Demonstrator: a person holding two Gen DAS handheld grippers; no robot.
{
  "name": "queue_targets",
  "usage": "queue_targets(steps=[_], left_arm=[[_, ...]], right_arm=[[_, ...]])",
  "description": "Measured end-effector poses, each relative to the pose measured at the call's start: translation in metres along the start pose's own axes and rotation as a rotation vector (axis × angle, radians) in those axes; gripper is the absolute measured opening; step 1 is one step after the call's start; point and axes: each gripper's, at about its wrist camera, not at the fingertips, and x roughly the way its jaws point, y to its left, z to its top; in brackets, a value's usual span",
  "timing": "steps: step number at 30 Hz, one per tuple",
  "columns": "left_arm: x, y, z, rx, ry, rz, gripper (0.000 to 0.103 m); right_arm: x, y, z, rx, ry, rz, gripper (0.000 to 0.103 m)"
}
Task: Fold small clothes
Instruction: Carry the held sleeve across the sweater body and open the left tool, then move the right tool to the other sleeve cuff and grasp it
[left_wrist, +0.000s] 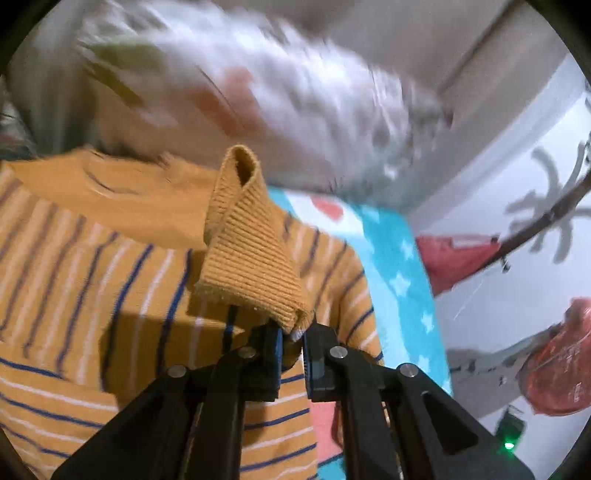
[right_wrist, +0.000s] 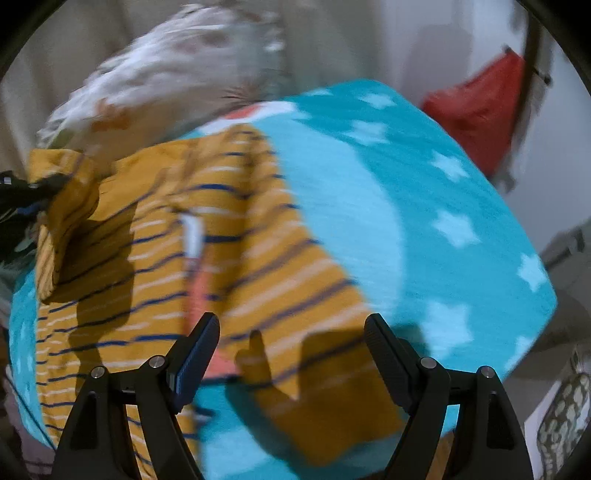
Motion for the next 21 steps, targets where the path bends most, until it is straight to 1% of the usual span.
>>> queue_targets(steps=[2, 3, 4, 6, 7, 8, 9, 11, 12, 13, 14, 16, 18, 19, 20, 21], left_arm=[[0.032, -0.012, -0.006, 0.016, 0.045, 0.029, 0.012], [0.041, -0.014, -0.008, 0.016, 0.062, 0.039, 0.017], [0.049, -0.014, -0.011, 0.009, 0.079, 0.041, 0.023], [0.060, -0.012, -0.015, -0.033, 0.116, 0.027, 0.028], [0.059, -0.012, -0.017, -0.049, 0.124, 0.020, 0.031], [0.054, -0.012, -0.020, -0.064, 0.123, 0.006, 0.033], [0.048, -0.015, -0.021, -0.065, 0.117, 0.001, 0.038], [0.026, -0.019, -0.026, -0.054, 0.087, 0.012, 0.050], [0.018, -0.021, -0.028, -0.052, 0.072, 0.023, 0.059], [0.008, -0.021, -0.032, -0.054, 0.053, 0.031, 0.062], [-0.004, -0.019, -0.037, -0.060, 0.038, 0.040, 0.062], [-0.021, -0.009, -0.047, -0.082, 0.032, 0.067, 0.062], [-0.030, 0.003, -0.052, -0.117, 0.027, 0.096, 0.062], [-0.037, 0.013, -0.058, -0.139, 0.024, 0.119, 0.062], [-0.041, 0.021, -0.061, -0.156, 0.025, 0.144, 0.062], [-0.046, 0.030, -0.064, -0.173, 0.027, 0.169, 0.062]], right_arm=[[0.001, -0.022, -0.004, 0.027, 0.012, -0.022, 0.085], [0.001, -0.038, -0.005, 0.045, 0.021, -0.024, 0.085], [0.001, -0.043, -0.007, 0.053, 0.024, -0.025, 0.085], [0.000, -0.058, -0.007, 0.068, 0.026, -0.029, 0.085], [-0.001, -0.066, -0.007, 0.072, 0.025, -0.024, 0.085], [-0.002, -0.074, -0.006, 0.077, 0.024, -0.013, 0.085], [-0.001, -0.075, -0.005, 0.079, 0.027, -0.009, 0.085], [0.002, -0.076, -0.006, 0.071, 0.040, 0.001, 0.085], [0.004, -0.077, -0.008, 0.058, 0.053, 0.013, 0.085], [0.008, -0.073, -0.010, 0.047, 0.064, 0.023, 0.085], [0.012, -0.071, -0.014, 0.030, 0.083, 0.039, 0.085], [0.021, -0.061, -0.020, 0.000, 0.106, 0.056, 0.085], [0.027, -0.051, -0.024, -0.033, 0.106, 0.035, 0.085], [0.027, -0.045, -0.025, -0.061, 0.085, 0.019, 0.074], [0.026, -0.042, -0.025, -0.075, 0.071, 0.019, 0.060], [0.024, -0.038, -0.024, -0.097, 0.063, 0.042, 0.018]])
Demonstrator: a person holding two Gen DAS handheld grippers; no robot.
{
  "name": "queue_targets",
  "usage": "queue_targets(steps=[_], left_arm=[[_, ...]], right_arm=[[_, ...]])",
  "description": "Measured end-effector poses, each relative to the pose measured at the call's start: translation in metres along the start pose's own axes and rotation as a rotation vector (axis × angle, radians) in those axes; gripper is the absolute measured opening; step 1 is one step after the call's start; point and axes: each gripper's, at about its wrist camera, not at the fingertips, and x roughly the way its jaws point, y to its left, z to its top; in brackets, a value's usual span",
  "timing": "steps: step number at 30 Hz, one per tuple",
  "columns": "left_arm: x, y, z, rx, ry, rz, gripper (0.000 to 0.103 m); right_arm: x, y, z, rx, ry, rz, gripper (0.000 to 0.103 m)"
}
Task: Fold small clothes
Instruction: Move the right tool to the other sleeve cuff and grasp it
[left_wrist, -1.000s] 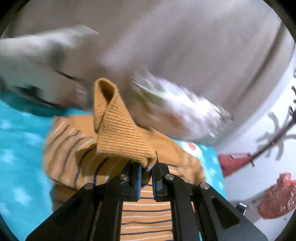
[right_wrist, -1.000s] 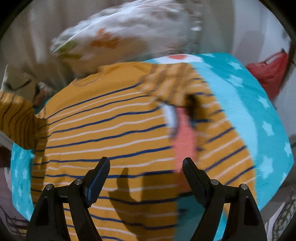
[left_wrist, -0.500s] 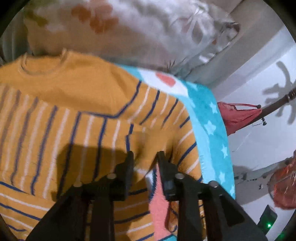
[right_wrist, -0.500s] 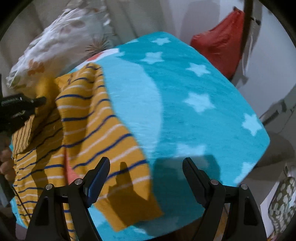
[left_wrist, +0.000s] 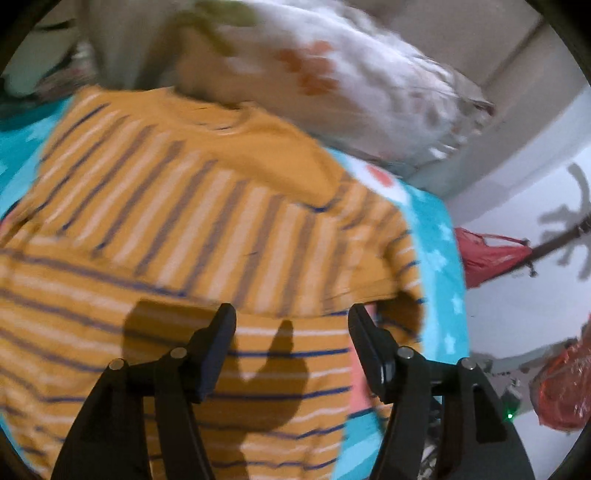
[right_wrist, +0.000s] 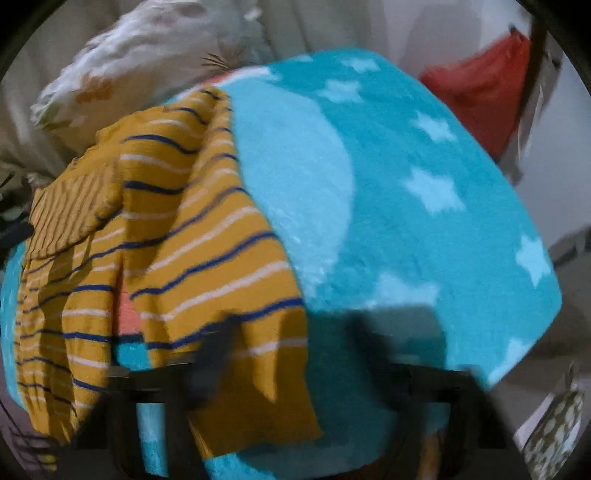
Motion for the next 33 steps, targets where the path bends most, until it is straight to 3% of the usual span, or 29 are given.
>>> queue_targets(steps=[1, 3, 5, 10, 12, 14, 15, 19, 21, 24, 26, 28, 33], left_arm=[[0.000, 0.007, 0.000, -0.014, 0.003, 0.015, 0.062], [-0.009, 0.026, -0.003, -0.040, 0.007, 0.039, 0.062], [-0.021, 0.039, -0.006, -0.055, -0.014, 0.063, 0.062], [-0.041, 0.054, -0.011, -0.065, -0.052, 0.092, 0.062], [-0.042, 0.058, -0.014, -0.073, -0.053, 0.105, 0.062], [-0.043, 0.062, -0.018, -0.082, -0.044, 0.115, 0.062], [-0.043, 0.063, -0.020, -0.081, -0.042, 0.118, 0.062], [-0.044, 0.068, -0.028, -0.082, -0.034, 0.142, 0.062], [-0.042, 0.073, -0.030, -0.100, -0.023, 0.146, 0.062], [-0.039, 0.078, -0.032, -0.124, -0.005, 0.138, 0.062], [-0.037, 0.077, -0.032, -0.123, 0.004, 0.138, 0.062], [-0.037, 0.074, -0.032, -0.117, 0.008, 0.139, 0.062], [-0.042, 0.075, -0.037, -0.121, 0.005, 0.138, 0.062]], right_arm=[[0.002, 0.000, 0.003, 0.008, 0.027, 0.070, 0.008], [0.000, -0.008, 0.008, 0.046, 0.033, 0.134, 0.008], [-0.007, -0.024, 0.018, 0.071, 0.008, 0.125, 0.008], [-0.028, -0.103, 0.063, 0.157, -0.095, -0.105, 0.008], [-0.025, -0.139, 0.084, 0.199, -0.094, -0.202, 0.013], [-0.026, -0.162, 0.092, 0.276, -0.088, -0.225, 0.014], [-0.032, -0.174, 0.092, 0.339, -0.103, -0.200, 0.015], [-0.050, -0.188, 0.068, 0.482, -0.166, 0.017, 0.048], [-0.047, -0.185, 0.043, 0.538, -0.149, 0.183, 0.049], [-0.033, -0.181, 0.007, 0.624, -0.108, 0.364, 0.051], [-0.020, -0.176, -0.009, 0.660, -0.077, 0.394, 0.055], [-0.006, -0.179, -0.016, 0.701, -0.053, 0.362, 0.056], [0.002, -0.189, -0.001, 0.736, -0.117, 0.295, 0.058]])
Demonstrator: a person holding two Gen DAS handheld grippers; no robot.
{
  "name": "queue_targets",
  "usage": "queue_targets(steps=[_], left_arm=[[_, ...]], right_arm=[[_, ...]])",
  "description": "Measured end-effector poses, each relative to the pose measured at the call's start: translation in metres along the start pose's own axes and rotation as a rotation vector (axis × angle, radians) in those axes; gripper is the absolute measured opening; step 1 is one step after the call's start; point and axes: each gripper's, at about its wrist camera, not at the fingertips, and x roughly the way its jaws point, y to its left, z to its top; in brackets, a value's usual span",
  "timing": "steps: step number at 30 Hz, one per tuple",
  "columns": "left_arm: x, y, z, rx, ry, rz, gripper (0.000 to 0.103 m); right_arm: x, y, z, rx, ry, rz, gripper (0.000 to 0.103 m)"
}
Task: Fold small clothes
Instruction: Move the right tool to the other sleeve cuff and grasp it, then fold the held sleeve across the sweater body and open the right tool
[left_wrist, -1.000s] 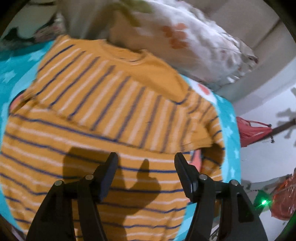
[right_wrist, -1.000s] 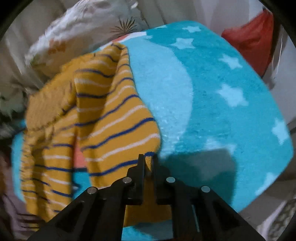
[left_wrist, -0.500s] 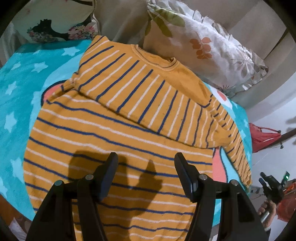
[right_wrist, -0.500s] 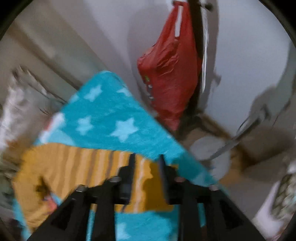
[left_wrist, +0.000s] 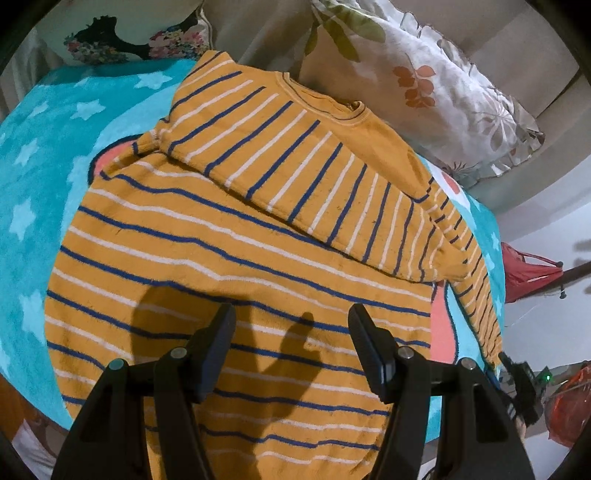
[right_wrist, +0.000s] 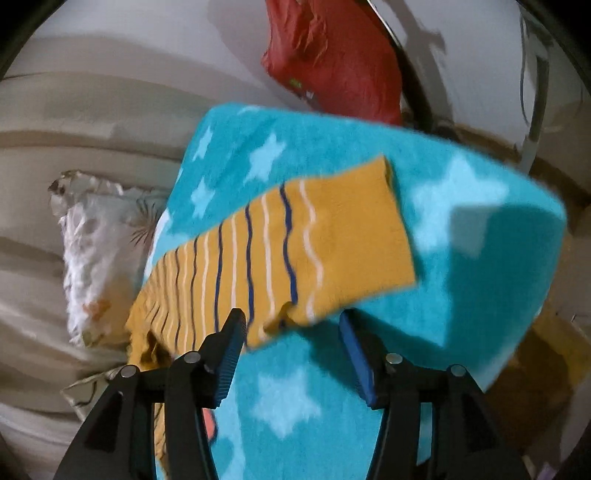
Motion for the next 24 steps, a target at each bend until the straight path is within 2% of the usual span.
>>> queue_targets(steps=[3, 4, 5, 6, 9, 11, 15, 20, 24], left_arm=[[-0.004, 0.010, -0.003, -0.020, 0.003, 0.011, 0.062], [-0.005, 0.015, -0.004, -0.028, 0.003, 0.014, 0.062], [-0.008, 0.021, -0.005, -0.040, 0.000, 0.017, 0.062], [-0.010, 0.027, -0.005, -0.048, -0.003, 0.018, 0.062], [-0.017, 0.045, -0.004, -0.065, -0.017, 0.020, 0.062], [-0.021, 0.059, -0.002, -0.072, -0.020, 0.018, 0.062], [-0.026, 0.089, 0.005, -0.100, -0.023, -0.010, 0.062], [-0.040, 0.124, 0.013, -0.100, -0.038, -0.029, 0.062], [-0.050, 0.158, 0.016, -0.112, -0.046, -0.021, 0.062]], right_arm=[[0.008, 0.009, 0.015, -0.007, -0.033, -0.032, 0.055], [0.011, 0.013, 0.019, -0.011, -0.036, -0.042, 0.032], [0.016, 0.019, 0.021, -0.019, -0.035, -0.056, 0.018], [0.019, 0.023, 0.024, -0.030, -0.032, -0.070, 0.009], [0.016, 0.047, 0.029, -0.088, -0.072, -0.100, 0.007], [0.008, 0.077, 0.029, -0.167, -0.109, -0.113, 0.007], [-0.003, 0.173, 0.015, -0.388, -0.168, -0.089, 0.007], [0.014, 0.290, -0.037, -0.606, -0.122, 0.038, 0.007], [0.054, 0.363, -0.101, -0.725, -0.044, 0.092, 0.007]])
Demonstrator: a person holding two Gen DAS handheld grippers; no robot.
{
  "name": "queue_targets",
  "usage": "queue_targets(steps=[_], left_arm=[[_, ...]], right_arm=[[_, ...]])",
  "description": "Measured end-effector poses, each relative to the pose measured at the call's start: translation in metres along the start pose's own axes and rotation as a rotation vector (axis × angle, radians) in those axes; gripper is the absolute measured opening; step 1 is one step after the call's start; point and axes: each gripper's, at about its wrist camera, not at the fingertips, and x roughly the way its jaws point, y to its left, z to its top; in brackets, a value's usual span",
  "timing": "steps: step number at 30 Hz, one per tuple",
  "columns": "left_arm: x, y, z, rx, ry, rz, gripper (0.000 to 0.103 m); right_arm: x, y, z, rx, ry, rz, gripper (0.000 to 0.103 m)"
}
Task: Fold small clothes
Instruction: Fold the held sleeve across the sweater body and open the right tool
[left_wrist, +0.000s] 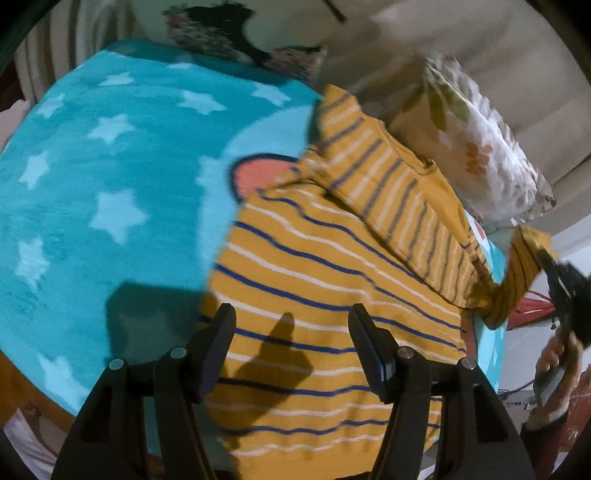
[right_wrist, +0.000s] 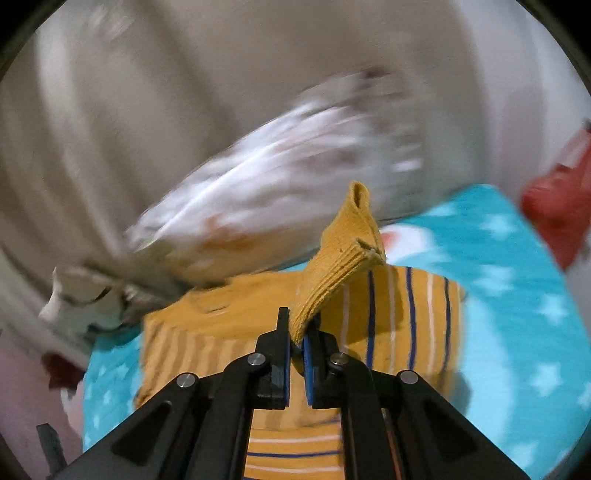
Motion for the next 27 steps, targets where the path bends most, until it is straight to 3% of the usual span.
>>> queue_targets(steps=[5, 10, 14, 20, 27], left_arm=[[-0.005, 0.053, 0.004, -0.052, 0.014, 0.010, 0.062], [-0.008, 0.097, 0.005, -0.108, 0.034, 0.008, 0.062], [-0.011, 0.120, 0.005, -0.134, 0.038, 0.012, 0.062], [-0.011, 0.141, 0.006, -0.161, 0.047, 0.003, 0.062], [-0.013, 0.150, 0.009, -0.159, 0.045, 0.008, 0.062]], right_arm=[[0.066, 0.096, -0.032, -0.125, 0.124, 0.068, 0.006], [0.137, 0.169, -0.085, -0.259, 0.258, 0.046, 0.006], [0.168, 0.200, -0.103, -0.290, 0.297, 0.023, 0.006], [0.194, 0.253, -0.123, -0.480, 0.299, -0.052, 0.009], [0.216, 0.294, -0.142, -0.554, 0.342, -0.036, 0.014]])
